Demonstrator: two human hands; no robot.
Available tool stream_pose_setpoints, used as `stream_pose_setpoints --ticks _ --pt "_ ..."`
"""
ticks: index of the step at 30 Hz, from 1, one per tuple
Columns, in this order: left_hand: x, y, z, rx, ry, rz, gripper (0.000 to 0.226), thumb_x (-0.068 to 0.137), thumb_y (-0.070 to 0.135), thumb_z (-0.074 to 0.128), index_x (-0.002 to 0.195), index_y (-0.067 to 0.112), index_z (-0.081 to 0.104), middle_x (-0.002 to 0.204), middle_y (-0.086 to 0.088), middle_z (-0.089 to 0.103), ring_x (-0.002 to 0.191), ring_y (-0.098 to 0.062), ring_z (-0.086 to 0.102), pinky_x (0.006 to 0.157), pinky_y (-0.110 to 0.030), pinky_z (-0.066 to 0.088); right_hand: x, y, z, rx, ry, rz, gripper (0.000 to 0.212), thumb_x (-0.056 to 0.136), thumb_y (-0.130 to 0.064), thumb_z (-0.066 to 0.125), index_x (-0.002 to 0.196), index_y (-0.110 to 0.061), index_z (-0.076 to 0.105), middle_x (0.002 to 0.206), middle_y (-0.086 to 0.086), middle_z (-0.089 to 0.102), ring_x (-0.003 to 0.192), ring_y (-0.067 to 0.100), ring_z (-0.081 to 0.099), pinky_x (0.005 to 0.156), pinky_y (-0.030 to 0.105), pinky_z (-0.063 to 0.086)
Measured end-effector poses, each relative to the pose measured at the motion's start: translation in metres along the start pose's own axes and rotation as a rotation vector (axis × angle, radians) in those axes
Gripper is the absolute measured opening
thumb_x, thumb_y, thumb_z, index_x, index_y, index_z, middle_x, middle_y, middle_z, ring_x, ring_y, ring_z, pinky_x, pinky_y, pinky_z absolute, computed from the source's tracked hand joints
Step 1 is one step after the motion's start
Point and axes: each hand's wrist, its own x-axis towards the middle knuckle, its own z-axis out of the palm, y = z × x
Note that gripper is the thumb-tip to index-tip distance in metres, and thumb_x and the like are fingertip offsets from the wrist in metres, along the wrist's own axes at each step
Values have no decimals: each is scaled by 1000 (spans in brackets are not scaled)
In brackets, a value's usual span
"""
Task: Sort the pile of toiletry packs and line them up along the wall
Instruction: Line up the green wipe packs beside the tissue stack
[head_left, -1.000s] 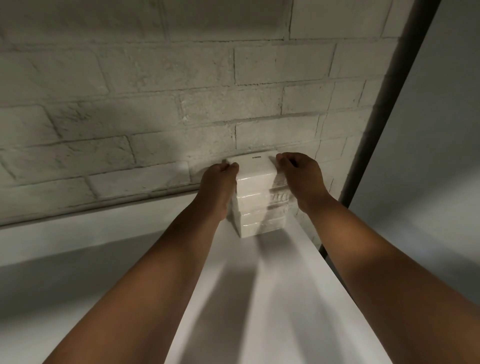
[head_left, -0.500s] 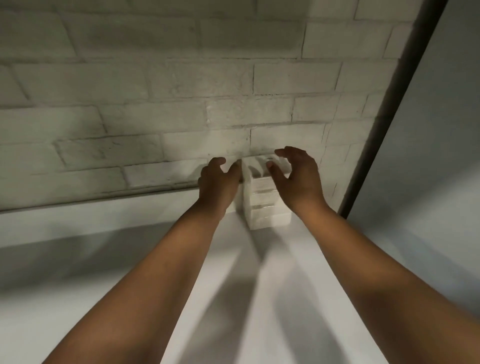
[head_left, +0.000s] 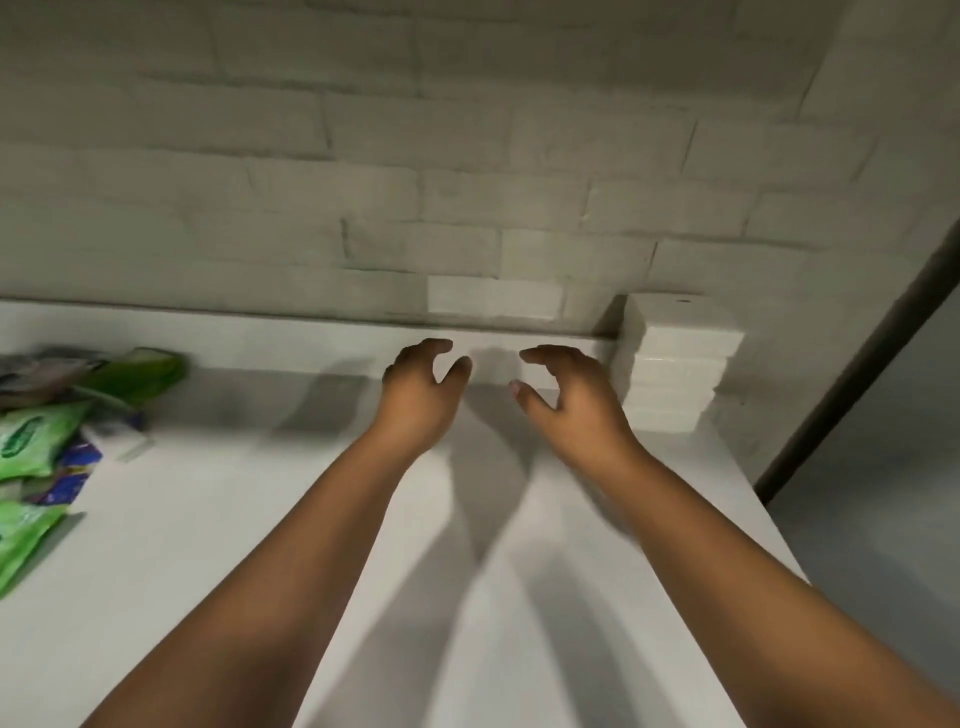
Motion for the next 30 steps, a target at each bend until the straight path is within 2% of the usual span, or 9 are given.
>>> stream_pose_setpoints --ticks 5,10,14,16,18,19,21,24,30 --pt "-19 -57 -62 36 17 -29 41 91 39 55 126 18 55 131 -5 53 116 -22 53 101 -39 42 -8 -48 55 13 -135 -42 40 88 -38 63 126 -23 59 129 -2 57 122 18 47 102 26 37" --pt "-31 -117 -128 121 31 -76 39 90 44 54 122 24 56 127 -1 53 108 -28 55 101 -42 41 -18 -105 127 59 -247 -98 40 89 -39 62 127 -26 57 130 -7 55 125 14 44 101 23 33" --pt "-38 -166 -186 141 46 -106 37 90 43 55 122 24 56 127 2 52 112 -26 52 102 -40 39 -29 -154 190 109 -317 -110 38 90 -40 61 126 -28 57 129 -11 53 125 11 42 101 27 39" --pt "-41 -195 -218 162 62 -106 37 90 40 56 123 22 56 128 0 52 119 -23 48 103 -40 37 -36 -180 225 142 -360 -115 36 90 -39 61 125 -30 57 128 -13 53 123 9 43 96 15 39" --pt "-45 -220 -248 199 73 -97 37 91 37 57 124 21 56 129 0 52 119 -22 47 103 -38 36 -42 -204 255 165 -399 -116 36 90 -36 61 125 -30 57 128 -13 52 121 6 43 85 -2 30" --pt "-47 -231 -261 226 72 -92 37 91 36 56 124 20 56 129 0 51 118 -22 47 103 -37 36 -44 -215 267 176 -414 -120 36 91 -35 61 126 -29 57 128 -13 52 121 6 43 83 -4 28" --pt "-50 -255 -291 286 72 -81 36 92 34 55 124 19 56 129 -1 51 117 -22 47 101 -34 36 -50 -240 297 210 -445 -128 36 90 -32 61 126 -27 58 124 -15 50 121 7 44 87 -2 31" --pt "-55 -287 -325 401 81 -44 32 92 27 54 122 16 57 122 -5 55 113 -25 49 97 -36 39 -58 -271 332 262 -484 -140 36 89 -28 63 125 -24 59 120 -13 49 120 10 47 97 17 43" --pt "-80 -334 -358 658 57 -42 38 88 28 59 122 12 57 121 -10 56 107 -31 51 92 -39 41 -63 -311 385 98 -564 -225 50 90 -33 60 137 -22 50 141 -4 46 128 14 41 107 24 32"
